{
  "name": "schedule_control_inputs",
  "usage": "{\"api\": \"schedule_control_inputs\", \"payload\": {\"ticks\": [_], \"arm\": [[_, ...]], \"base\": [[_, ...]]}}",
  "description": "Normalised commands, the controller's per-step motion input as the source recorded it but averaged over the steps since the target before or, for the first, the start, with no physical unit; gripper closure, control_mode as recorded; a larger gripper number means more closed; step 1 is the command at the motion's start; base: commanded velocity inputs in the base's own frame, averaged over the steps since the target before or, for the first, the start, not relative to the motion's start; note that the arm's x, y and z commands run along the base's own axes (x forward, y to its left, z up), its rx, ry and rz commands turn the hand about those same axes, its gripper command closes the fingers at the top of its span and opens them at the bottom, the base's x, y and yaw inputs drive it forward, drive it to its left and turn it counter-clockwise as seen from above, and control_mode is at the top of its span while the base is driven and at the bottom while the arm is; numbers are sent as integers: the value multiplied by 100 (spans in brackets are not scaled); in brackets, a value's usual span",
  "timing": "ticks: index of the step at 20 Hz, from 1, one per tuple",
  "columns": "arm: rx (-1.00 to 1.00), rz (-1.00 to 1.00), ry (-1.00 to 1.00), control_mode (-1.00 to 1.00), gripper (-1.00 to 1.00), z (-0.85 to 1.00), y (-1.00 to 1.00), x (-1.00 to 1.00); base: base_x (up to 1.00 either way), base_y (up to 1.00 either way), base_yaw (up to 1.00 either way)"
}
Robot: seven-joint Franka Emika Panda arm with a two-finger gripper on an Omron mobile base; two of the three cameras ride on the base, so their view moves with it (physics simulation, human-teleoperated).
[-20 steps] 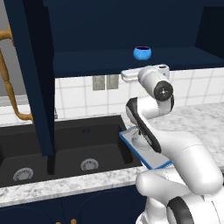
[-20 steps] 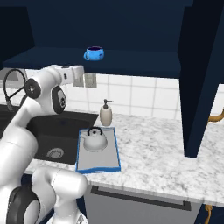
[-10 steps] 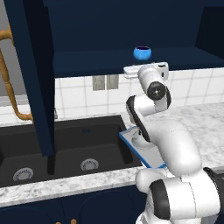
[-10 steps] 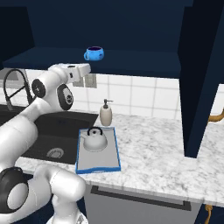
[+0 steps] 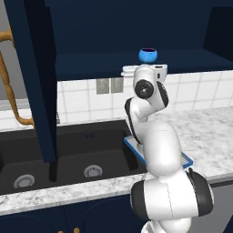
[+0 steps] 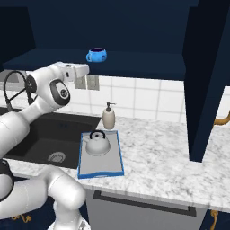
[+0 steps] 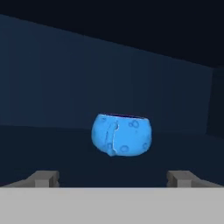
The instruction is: Pick the kettle from the counter and place it on the tray. Then pick the mug from the cabinet and place it on the tray. Then close the cabinet doors.
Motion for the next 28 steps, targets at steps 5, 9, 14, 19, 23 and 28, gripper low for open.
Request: {"api": "schedule_control_inputs", "payload": {"ticks": [5,9,14,19,23,28], "arm": [[13,0,6,-100,-100,15,-9,0],[16,-4,12,-100,-100,43,0,8],[11,-3,8,-100,-100,45,-3,5],[3,-1,1,-100,-100,11,-2,0],[0,0,0,-100,-100,-1,5,22],[0,0,0,-100,-100,-5,-2,23]], "base": [[0,0,0],[0,0,0],[0,0,0],[0,0,0],[0,0,0],[0,0,0]]}}
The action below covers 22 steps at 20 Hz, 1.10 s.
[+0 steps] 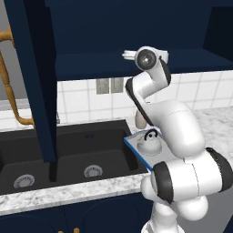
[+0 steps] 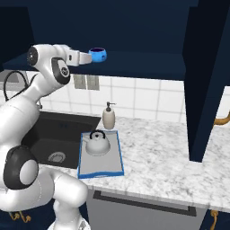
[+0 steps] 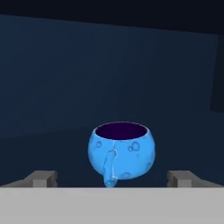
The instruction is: Pick the kettle from the counter and place it on the tray. Then pick the mug from the cabinet and place it on the tray. Then close the cabinet doors.
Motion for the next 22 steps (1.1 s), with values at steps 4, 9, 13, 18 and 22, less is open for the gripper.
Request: {"api": "schedule_control_inputs", "payload": {"ticks": [4,9,13,18,22], "arm": [[0,0,0,-100,-100,-13,-1,3],[0,0,0,-100,-100,-10,0,20],[0,0,0,-100,-100,-6,0,13],[1,0,0,-100,-100,-7,-1,18],[3,0,0,-100,-100,-4,-7,27]], "base": [[0,0,0],[0,0,0],[0,0,0],[0,0,0],[0,0,0]]}}
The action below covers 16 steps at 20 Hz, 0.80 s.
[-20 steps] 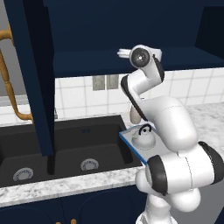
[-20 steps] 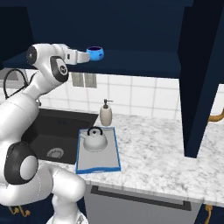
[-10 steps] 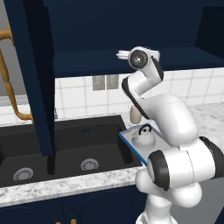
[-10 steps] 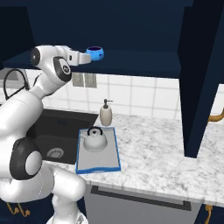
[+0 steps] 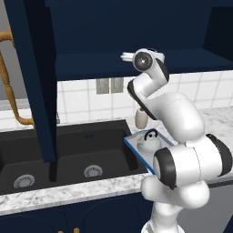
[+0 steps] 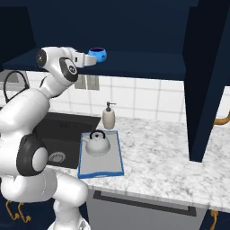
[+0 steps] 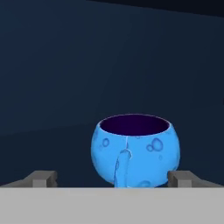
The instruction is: Pick the kettle from the counter and place it on the tray. Then pick the mug from the cabinet and place it on the tray. Then close the cabinet doors.
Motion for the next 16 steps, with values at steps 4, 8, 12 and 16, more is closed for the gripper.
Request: {"api": "schedule_control_inputs", "payload": {"ticks": [4,8,12,16], "arm": [[4,0,0,-100,-100,-7,-13,17],[4,0,0,-100,100,-11,-14,10],[3,0,0,-100,100,-11,-20,2],[3,0,-1,-100,100,-3,-8,0]], "base": [[0,0,0],[0,0,0],[0,0,0],[0,0,0]]}}
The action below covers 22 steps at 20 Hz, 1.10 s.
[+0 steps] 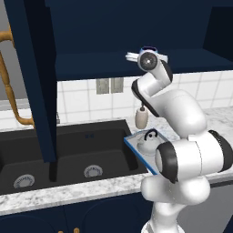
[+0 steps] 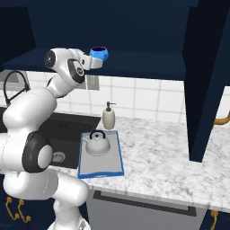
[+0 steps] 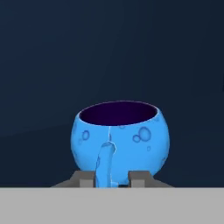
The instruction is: Pick the kettle from the counter and place it on the tray. Then pick the mug from the cabinet and place it on the tray. Then close the cabinet doors.
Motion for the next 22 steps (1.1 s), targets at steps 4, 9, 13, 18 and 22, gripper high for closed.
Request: {"api": "schedule_control_inputs", "payload": {"ticks": [4,9,13,18,22], "arm": [[0,0,0,-100,100,0,0,0],[0,0,0,-100,100,0,0,0],[0,0,0,-100,100,-1,0,-1],[0,0,0,-100,100,0,0,-21],[2,0,-3,-100,100,0,-4,-40]], "base": [[0,0,0],[0,0,0],[0,0,0],[0,0,0],[0,0,0]]}}
